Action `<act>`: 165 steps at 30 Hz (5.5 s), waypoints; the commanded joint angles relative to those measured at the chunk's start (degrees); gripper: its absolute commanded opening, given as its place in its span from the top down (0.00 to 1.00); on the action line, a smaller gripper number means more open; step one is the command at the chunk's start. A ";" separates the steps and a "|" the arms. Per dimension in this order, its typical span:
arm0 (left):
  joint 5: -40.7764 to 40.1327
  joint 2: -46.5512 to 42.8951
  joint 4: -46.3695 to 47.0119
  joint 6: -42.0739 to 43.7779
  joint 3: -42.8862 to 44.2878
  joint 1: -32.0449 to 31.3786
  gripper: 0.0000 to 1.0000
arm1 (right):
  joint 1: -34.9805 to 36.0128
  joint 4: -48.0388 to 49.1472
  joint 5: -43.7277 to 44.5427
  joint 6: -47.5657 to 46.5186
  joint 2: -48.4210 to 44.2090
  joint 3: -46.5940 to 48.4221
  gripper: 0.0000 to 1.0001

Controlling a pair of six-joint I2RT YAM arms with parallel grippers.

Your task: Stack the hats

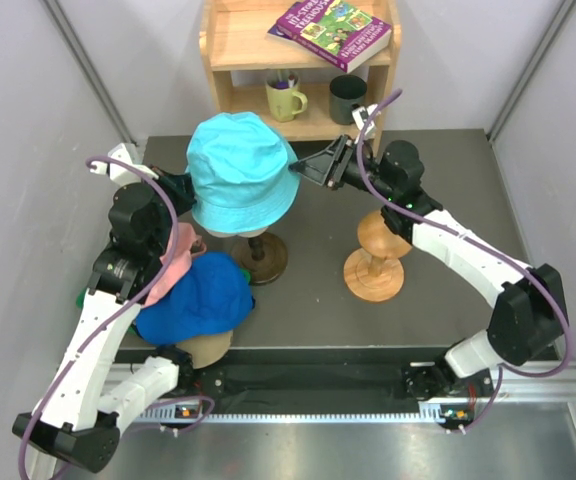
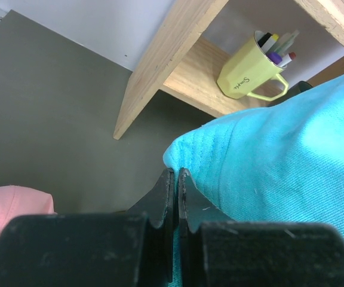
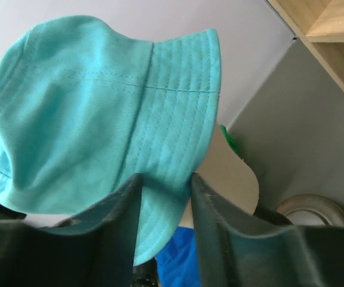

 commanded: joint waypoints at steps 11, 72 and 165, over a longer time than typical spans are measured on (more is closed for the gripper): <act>-6.25 2.37 -2.83 -1.18 2.33 0.07 1.00 | -0.33 -9.12 4.73 2.97 3.20 1.54 1.00; -10.64 -0.17 -15.83 9.28 6.46 3.85 0.01 | 5.83 -27.06 12.90 -12.85 -6.18 1.28 0.17; 34.52 -21.89 -34.93 -5.73 8.04 4.73 1.00 | 37.64 -22.41 38.12 -11.45 -26.49 -14.88 0.12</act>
